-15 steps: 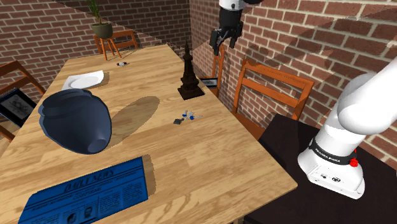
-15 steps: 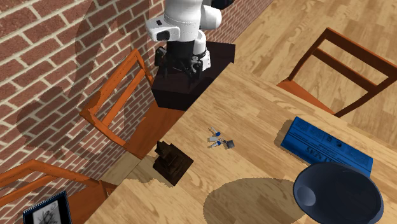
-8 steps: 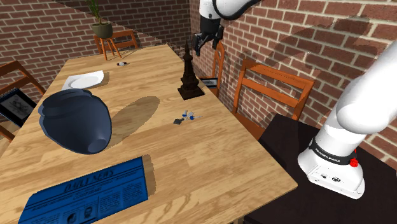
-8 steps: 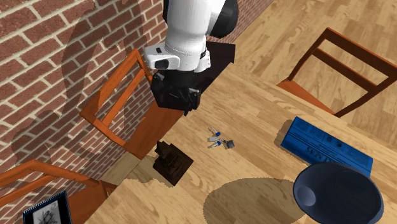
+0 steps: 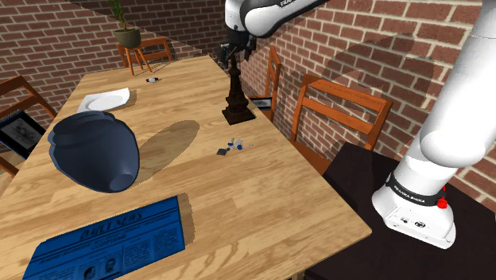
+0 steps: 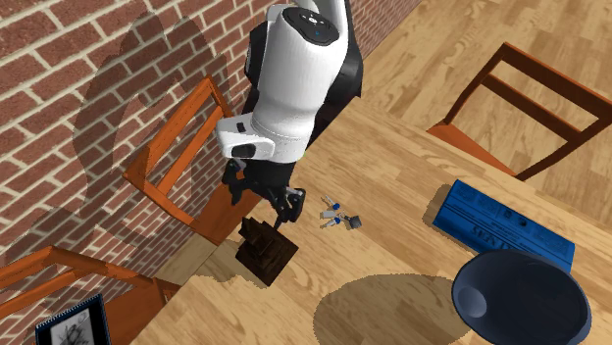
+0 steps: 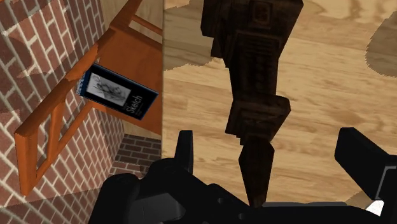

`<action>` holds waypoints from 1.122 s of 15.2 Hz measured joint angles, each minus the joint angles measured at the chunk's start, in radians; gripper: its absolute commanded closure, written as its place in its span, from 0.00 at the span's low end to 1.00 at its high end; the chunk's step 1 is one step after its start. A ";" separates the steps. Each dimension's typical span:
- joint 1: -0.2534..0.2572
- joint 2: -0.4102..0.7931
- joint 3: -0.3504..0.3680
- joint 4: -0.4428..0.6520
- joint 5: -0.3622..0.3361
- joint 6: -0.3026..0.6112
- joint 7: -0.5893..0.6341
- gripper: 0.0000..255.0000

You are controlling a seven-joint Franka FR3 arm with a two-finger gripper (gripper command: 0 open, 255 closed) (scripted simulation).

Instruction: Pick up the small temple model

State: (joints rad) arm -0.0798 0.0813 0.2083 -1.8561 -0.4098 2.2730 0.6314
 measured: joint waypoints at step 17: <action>0.001 0.041 -0.009 -0.053 -0.054 0.095 0.060 1.00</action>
State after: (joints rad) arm -0.0792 0.1224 0.1997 -1.9091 -0.4639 2.3680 0.6913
